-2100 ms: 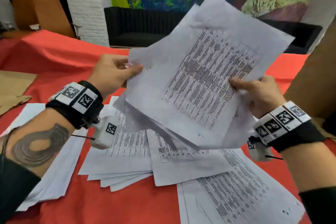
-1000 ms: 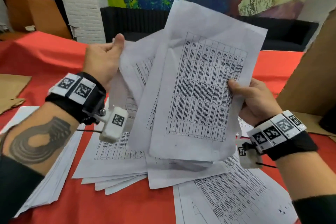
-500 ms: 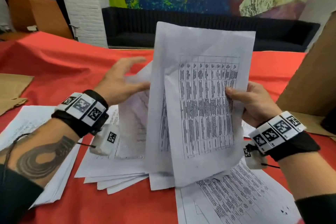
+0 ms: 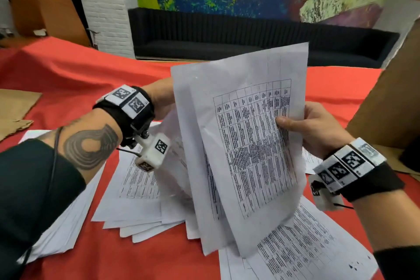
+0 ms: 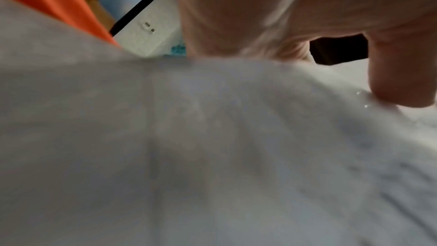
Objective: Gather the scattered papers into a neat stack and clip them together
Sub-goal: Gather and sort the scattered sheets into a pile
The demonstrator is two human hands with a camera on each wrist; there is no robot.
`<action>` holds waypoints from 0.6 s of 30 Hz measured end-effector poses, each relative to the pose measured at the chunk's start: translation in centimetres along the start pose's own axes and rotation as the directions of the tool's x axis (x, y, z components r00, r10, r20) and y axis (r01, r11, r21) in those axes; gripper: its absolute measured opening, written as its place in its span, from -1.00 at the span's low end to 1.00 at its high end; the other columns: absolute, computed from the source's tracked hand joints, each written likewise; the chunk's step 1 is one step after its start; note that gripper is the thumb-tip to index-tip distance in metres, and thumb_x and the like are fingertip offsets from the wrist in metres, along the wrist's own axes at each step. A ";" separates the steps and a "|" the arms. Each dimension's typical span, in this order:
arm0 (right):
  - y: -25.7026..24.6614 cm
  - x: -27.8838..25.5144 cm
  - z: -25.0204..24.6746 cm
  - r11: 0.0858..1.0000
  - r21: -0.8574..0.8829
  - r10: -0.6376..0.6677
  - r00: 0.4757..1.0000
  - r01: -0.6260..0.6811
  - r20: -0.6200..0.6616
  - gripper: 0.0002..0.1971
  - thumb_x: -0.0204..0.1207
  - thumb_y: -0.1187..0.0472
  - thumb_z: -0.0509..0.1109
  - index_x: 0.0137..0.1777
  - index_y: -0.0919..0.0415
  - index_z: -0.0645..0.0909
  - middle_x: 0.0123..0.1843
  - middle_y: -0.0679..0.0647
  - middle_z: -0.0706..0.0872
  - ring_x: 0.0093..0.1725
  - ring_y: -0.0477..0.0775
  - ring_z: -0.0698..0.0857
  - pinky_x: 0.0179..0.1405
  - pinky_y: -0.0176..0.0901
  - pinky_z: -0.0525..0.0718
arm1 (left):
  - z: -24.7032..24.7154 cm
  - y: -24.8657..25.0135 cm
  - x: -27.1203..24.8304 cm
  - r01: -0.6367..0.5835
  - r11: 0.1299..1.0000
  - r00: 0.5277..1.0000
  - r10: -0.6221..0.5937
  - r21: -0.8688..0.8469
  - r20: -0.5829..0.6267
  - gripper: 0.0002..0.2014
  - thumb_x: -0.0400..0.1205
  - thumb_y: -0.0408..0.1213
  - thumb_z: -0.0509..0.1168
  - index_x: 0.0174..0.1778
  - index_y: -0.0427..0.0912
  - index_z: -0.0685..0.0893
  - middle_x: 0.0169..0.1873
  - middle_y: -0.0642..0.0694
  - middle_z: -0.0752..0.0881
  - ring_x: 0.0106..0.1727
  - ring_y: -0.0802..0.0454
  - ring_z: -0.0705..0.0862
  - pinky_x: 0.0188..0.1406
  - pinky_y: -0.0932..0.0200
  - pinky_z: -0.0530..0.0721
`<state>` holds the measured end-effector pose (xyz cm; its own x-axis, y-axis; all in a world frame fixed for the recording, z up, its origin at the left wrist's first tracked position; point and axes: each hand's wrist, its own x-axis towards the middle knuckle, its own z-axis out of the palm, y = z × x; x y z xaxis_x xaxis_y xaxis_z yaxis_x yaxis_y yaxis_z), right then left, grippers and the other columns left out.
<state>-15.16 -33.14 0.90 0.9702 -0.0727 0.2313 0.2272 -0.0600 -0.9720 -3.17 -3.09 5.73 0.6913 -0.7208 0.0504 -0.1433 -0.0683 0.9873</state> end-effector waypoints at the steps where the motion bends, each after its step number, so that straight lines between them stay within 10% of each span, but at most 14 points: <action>1: -0.2 0.0 0.1 1.000 -0.003 -0.002 1.000 0.002 0.008 -0.51 0.03 0.08 0.78 -0.03 0.26 0.86 0.03 0.30 0.88 -0.03 0.22 0.88 -0.04 0.01 0.86 | -0.4 -0.6 0.2 0.039 0.997 0.999 -0.039 -0.070 -0.008 -0.72 0.50 -0.27 0.31 -0.46 -0.02 0.88 -0.40 0.03 0.84 -0.41 0.13 0.80 -0.40 0.28 0.75; 4: -0.2 0.2 0.0 1.000 -0.016 -0.001 0.999 0.000 -0.042 -0.63 0.09 0.16 0.66 -0.07 0.26 0.84 -0.06 0.19 0.90 -0.10 0.13 0.88 -0.06 0.00 0.85 | -0.8 -1.0 0.4 0.092 0.981 0.996 -0.089 -0.172 0.023 -0.77 0.54 -0.36 0.30 -0.08 -0.22 0.88 -0.08 -0.22 0.87 -0.13 -0.11 0.86 -0.10 0.03 0.84; 7: 0.1 0.6 -0.4 0.998 -0.061 -0.003 0.992 -0.005 -0.125 -0.30 -0.08 -0.05 0.80 0.07 0.28 0.77 -0.04 0.17 0.90 -0.09 0.10 0.89 -0.08 0.03 0.86 | -0.5 -0.3 0.5 0.082 0.995 0.996 -0.084 -0.055 -0.034 -0.55 0.53 -0.50 0.40 0.36 -0.52 0.66 0.34 -0.50 0.70 0.34 -0.42 0.72 0.41 -0.40 0.66; 11: 0.1 0.9 -0.5 0.995 -0.095 0.009 0.989 -0.023 -0.145 -0.56 0.23 0.08 0.76 0.07 0.23 0.78 0.00 0.16 0.90 -0.02 0.13 0.88 0.20 0.21 0.82 | 0.8 3.0 0.9 -0.060 0.865 0.972 0.164 0.498 -0.168 -0.93 0.66 -0.57 0.36 -0.04 -0.38 0.74 -0.14 -0.22 0.73 -0.22 -0.01 0.67 -0.18 0.14 0.63; 13: 0.0 1.0 -0.2 0.992 -0.126 0.009 0.994 -0.022 -0.109 -0.29 -0.09 -0.13 0.85 0.06 0.21 0.81 0.07 0.23 0.89 0.06 0.24 0.87 0.16 0.19 0.81 | 1.3 4.4 1.1 -0.135 0.813 0.938 0.290 0.566 -0.192 -0.93 0.62 -0.50 0.45 -0.18 -0.33 0.79 -0.33 -0.15 0.67 -0.39 0.14 0.51 -0.36 0.22 0.50; 15: -0.3 1.1 0.4 0.992 -0.127 -0.001 0.996 -0.011 -0.093 -0.18 -0.15 -0.12 0.86 0.12 0.27 0.79 0.11 0.28 0.87 0.11 0.31 0.86 0.17 0.20 0.80 | 1.8 5.4 1.0 -0.213 0.864 0.929 0.324 0.456 -0.181 -0.93 0.58 -0.46 0.52 -0.05 -0.30 0.84 -0.27 -0.16 0.80 -0.36 0.20 0.66 -0.33 0.27 0.67; 18: -1.0 1.0 0.9 0.994 -0.108 -0.038 0.989 0.023 -0.144 -0.57 0.18 0.20 0.69 0.07 0.32 0.78 0.00 0.21 0.90 0.00 0.22 0.88 0.21 0.26 0.80 | 1.7 4.9 1.6 -0.300 0.922 0.896 0.360 0.244 -0.260 -0.59 0.57 -0.35 0.52 0.35 -0.23 0.68 0.14 -0.20 0.77 0.04 0.10 0.77 0.07 0.22 0.77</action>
<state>-14.31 -32.21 2.02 0.9385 -0.2129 0.2719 0.2387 -0.1692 -0.9563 -4.03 -5.75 10.42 0.7519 -0.4915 0.4395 -0.5121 -0.0156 0.8588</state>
